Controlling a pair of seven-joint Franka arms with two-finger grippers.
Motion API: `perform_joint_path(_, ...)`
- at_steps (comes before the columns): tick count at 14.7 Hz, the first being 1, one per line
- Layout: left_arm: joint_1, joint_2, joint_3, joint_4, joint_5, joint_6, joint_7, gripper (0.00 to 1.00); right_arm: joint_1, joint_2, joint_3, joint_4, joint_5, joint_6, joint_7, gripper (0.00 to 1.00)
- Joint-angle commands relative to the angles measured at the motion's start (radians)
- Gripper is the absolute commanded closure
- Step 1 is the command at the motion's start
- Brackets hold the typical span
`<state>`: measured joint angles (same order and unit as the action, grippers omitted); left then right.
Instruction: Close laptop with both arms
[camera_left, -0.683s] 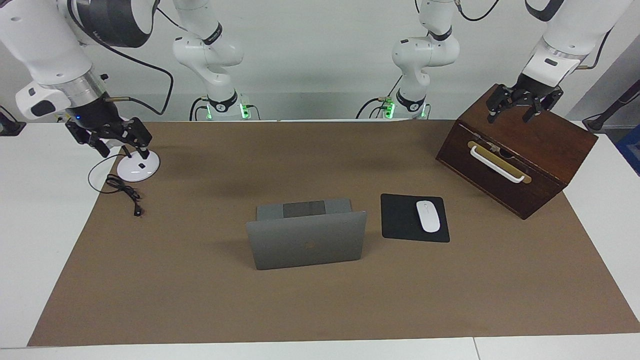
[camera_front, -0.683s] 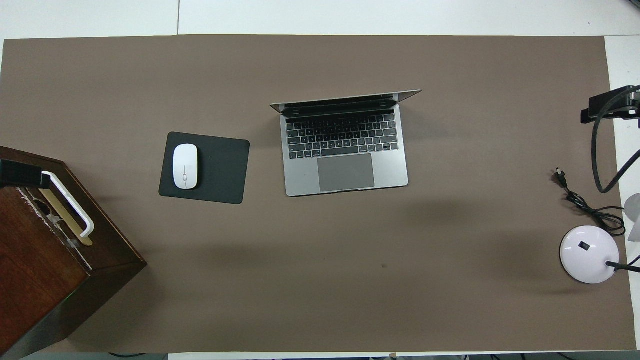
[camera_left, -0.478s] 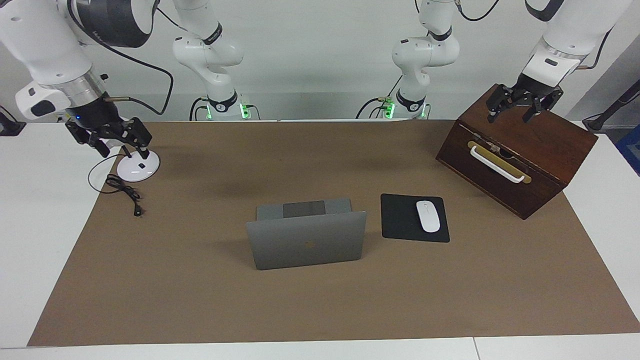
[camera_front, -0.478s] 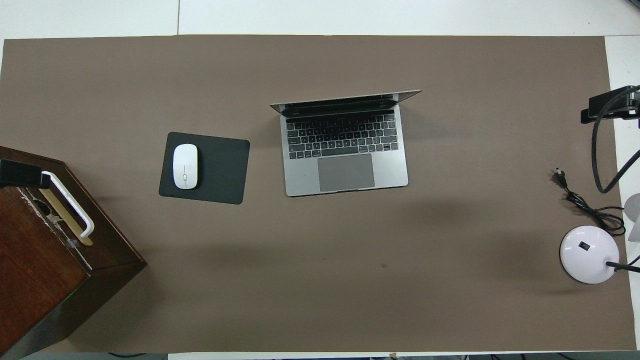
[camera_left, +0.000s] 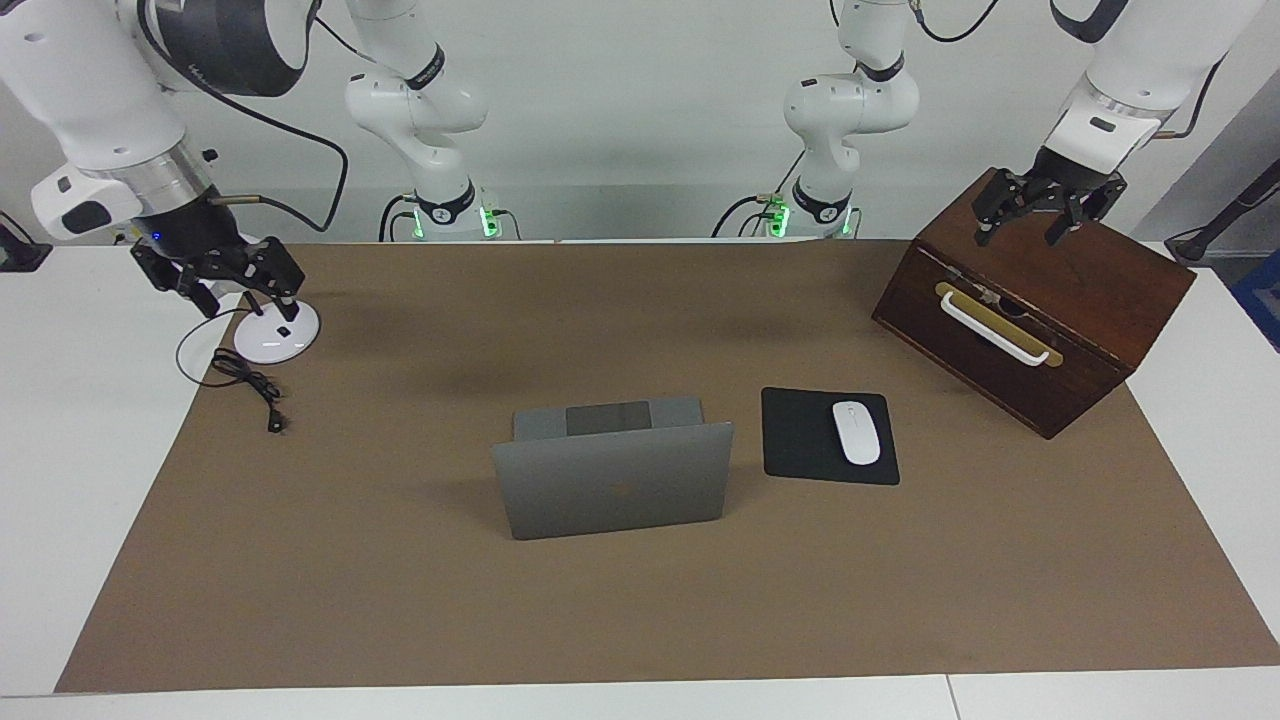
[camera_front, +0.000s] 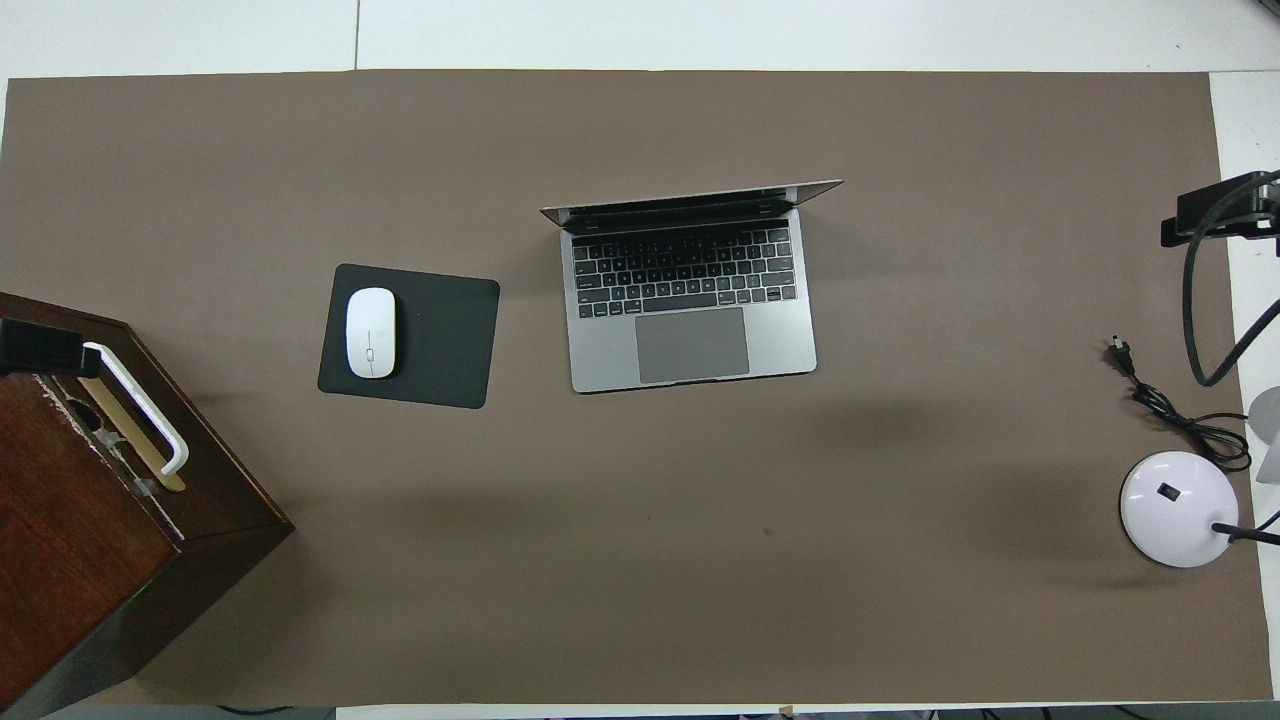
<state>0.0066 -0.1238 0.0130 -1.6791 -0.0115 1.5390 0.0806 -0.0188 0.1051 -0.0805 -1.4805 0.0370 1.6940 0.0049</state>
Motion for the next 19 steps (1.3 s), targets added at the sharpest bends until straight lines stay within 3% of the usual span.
perform_joint_path(1, 0.0, -0.004, 0.001, 0.009, 0.002, -0.005, -0.009, 0.0, 0.042, 0.034, 0.016, 0.011, -0.008, 0.059, 0.081, 0.0)
perform_joint_path(9, 0.0, -0.005, -0.002, 0.009, 0.002, -0.004, -0.016, 0.0, 0.247, 0.082, 0.014, 0.012, -0.054, 0.153, 0.412, 0.0)
perform_joint_path(10, 0.0, -0.005, -0.002, 0.007, 0.001, 0.015, -0.016, 0.16, 0.27, 0.09, 0.015, 0.012, -0.077, 0.154, 0.447, 0.0)
perform_joint_path(11, 0.0, -0.005, -0.002, 0.002, 0.001, 0.029, -0.021, 0.67, 0.293, 0.094, 0.015, 0.026, -0.097, 0.167, 0.48, 0.0)
perform_joint_path(12, 0.001, -0.005, -0.004, -0.001, 0.001, 0.029, -0.045, 0.88, 0.315, 0.1, 0.016, 0.034, -0.117, 0.167, 0.51, 0.0)
perform_joint_path(13, 0.003, -0.005, -0.005, -0.002, 0.001, 0.026, -0.074, 1.0, 0.333, 0.103, 0.016, 0.039, -0.134, 0.167, 0.539, 0.0)
perform_joint_path(19, -0.002, -0.013, -0.011, -0.016, -0.001, 0.038, -0.09, 1.0, 0.512, 0.154, 0.015, 0.062, -0.27, 0.168, 0.884, 0.0)
